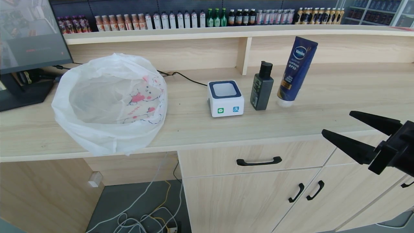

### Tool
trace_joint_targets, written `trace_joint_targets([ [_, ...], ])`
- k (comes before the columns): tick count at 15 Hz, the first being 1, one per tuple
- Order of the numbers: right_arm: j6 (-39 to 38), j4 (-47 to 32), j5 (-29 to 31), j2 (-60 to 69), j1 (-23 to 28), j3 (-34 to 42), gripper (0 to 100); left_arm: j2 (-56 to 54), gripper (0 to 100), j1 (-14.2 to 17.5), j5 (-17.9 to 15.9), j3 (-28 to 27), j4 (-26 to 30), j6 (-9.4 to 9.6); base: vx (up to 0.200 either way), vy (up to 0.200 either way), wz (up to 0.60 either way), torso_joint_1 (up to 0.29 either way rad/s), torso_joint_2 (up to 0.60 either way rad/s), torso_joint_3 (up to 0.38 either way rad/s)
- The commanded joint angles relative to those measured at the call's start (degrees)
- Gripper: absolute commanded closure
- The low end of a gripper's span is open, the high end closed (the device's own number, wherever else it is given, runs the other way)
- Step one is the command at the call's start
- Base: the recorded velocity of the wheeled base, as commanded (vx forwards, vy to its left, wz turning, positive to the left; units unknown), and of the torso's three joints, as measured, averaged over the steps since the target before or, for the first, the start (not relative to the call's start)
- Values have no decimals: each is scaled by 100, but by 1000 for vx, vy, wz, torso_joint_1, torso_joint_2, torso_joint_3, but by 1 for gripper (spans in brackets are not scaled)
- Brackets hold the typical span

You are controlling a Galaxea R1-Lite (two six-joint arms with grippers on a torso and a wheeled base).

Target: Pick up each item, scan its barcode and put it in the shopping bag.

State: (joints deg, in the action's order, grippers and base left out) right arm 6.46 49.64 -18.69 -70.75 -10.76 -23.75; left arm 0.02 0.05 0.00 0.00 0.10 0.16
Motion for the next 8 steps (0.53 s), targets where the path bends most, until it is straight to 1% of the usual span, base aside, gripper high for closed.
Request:
trace_joint_targets([
  [1,-13,582,6,-782,-172,-42,0,-2,0,4,0,0,-1,2,0,0,0,0,0,0],
  [3,-40,1215,23,-1257,-365,-227,0,-2,0,4,0,0,-1,2,0,0,0,0,0,0],
  [5,-31,1830,375,-1696,-462,-411,0,-2,0,4,0,0,-1,2,0,0,0,0,0,0],
  [6,-40,1865,445,-1740,-462,-482,0,-2,0,4,0,0,-1,2,0,0,0,0,0,0],
  [7,-57,1874,709,-1986,-532,-842,0,-2,0,4,0,0,-1,-7,0,0,0,0,0,0],
  [8,-40,1874,735,-2083,-576,-939,0,-2,0,4,0,0,-1,2,0,0,0,0,0,0],
])
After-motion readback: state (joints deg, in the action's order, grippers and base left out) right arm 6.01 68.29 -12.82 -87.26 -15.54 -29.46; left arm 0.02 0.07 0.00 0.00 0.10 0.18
